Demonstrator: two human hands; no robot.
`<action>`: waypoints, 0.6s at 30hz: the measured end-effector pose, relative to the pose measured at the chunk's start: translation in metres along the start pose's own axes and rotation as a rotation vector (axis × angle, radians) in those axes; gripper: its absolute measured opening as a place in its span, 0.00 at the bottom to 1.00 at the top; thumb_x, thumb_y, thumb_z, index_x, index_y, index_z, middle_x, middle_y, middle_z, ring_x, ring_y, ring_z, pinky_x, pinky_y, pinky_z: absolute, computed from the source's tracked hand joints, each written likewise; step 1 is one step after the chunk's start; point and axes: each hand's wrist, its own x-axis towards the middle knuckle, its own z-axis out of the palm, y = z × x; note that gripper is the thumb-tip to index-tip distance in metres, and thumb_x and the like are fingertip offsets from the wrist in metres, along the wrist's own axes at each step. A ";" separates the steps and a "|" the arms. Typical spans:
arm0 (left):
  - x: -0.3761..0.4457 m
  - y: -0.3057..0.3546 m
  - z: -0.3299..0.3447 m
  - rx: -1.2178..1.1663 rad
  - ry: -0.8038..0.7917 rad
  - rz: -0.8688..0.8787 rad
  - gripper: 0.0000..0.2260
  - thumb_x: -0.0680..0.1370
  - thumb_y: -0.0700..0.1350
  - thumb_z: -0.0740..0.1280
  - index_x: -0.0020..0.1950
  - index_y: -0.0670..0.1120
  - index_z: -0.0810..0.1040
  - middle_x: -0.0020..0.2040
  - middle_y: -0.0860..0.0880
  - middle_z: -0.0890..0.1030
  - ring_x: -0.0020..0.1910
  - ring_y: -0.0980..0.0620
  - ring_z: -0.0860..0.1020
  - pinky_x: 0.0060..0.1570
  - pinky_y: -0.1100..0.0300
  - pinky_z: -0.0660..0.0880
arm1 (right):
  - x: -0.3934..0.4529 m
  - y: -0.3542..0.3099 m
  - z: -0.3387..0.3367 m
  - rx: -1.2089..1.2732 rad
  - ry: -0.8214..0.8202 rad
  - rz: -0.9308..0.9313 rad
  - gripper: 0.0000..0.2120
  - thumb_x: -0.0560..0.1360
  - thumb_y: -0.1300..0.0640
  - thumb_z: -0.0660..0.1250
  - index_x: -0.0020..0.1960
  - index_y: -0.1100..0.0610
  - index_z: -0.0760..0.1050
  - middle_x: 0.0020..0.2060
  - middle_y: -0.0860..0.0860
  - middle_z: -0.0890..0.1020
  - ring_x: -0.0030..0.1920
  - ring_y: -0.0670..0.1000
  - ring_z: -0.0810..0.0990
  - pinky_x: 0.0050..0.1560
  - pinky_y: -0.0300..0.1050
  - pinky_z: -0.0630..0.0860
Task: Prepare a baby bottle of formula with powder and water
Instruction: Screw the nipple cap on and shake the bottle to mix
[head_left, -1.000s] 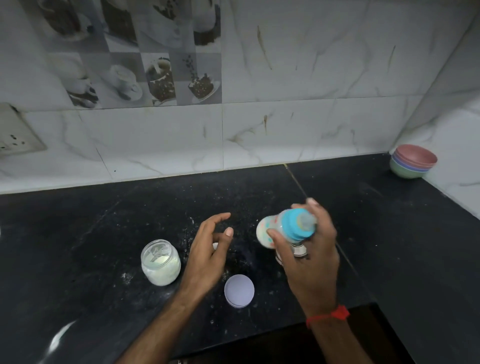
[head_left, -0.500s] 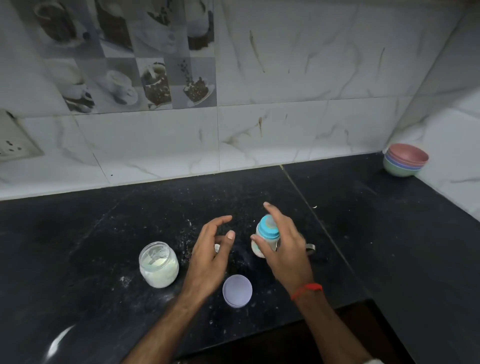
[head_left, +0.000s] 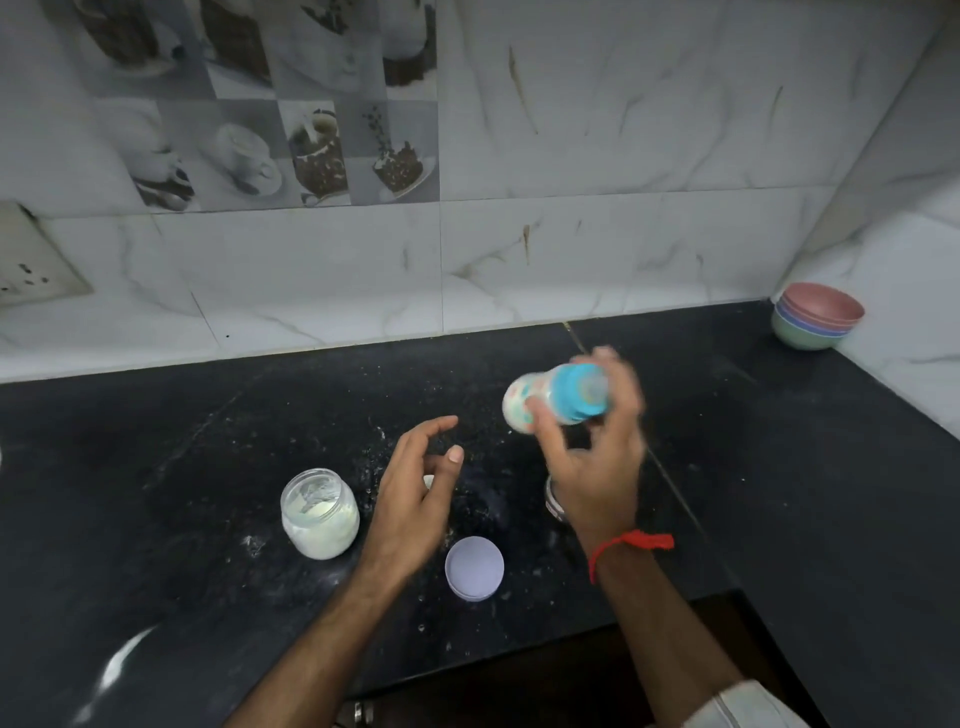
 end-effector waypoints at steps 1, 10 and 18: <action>0.001 0.000 0.000 0.001 0.001 0.000 0.14 0.85 0.47 0.66 0.68 0.62 0.76 0.64 0.61 0.77 0.52 0.62 0.80 0.48 0.66 0.76 | -0.003 0.001 0.003 -0.061 -0.148 0.101 0.35 0.77 0.57 0.76 0.79 0.43 0.65 0.66 0.42 0.74 0.65 0.44 0.77 0.69 0.51 0.76; 0.001 -0.002 0.000 0.012 0.024 0.029 0.14 0.85 0.45 0.67 0.69 0.59 0.76 0.64 0.58 0.78 0.52 0.61 0.81 0.48 0.66 0.77 | -0.010 -0.006 0.011 -0.081 -0.183 0.054 0.34 0.78 0.58 0.75 0.80 0.46 0.64 0.68 0.46 0.74 0.67 0.41 0.75 0.71 0.42 0.73; 0.000 0.000 0.001 0.012 0.017 0.043 0.15 0.85 0.45 0.66 0.70 0.57 0.76 0.65 0.57 0.77 0.55 0.60 0.81 0.50 0.61 0.80 | -0.012 -0.012 0.008 0.106 0.099 -0.046 0.35 0.76 0.58 0.78 0.77 0.44 0.65 0.70 0.49 0.75 0.69 0.53 0.78 0.67 0.43 0.77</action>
